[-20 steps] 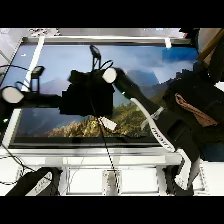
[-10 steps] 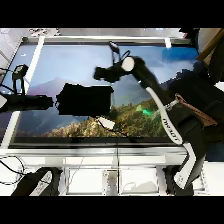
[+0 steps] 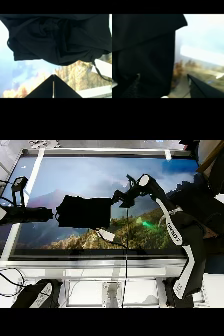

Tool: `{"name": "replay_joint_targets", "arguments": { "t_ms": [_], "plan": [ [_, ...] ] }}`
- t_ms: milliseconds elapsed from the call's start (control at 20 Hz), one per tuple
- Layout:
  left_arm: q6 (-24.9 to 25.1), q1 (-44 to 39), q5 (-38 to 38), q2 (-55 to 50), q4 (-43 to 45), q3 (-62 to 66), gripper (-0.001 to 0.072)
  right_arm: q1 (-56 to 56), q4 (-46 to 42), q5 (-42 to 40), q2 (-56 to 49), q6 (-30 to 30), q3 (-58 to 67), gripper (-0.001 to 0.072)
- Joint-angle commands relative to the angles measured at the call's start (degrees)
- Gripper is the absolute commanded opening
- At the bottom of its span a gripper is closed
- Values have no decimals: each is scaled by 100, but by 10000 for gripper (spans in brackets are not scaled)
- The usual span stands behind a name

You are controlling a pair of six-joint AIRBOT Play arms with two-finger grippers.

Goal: Fold the clothes and pants, and hang the long-sleeved shirts on hangers.

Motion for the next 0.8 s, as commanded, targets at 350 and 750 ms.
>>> {"name": "replay_joint_targets", "arguments": {
  "t_ms": [350,750],
  "plan": [
    [-46,7,0,7,0,0,7,376,1526,-7,-1051,-433,-35,692],
    [-44,4,-2,7,2,0,7,920,2312,-1062,-1115,-866,-35,441]
  ]
}}
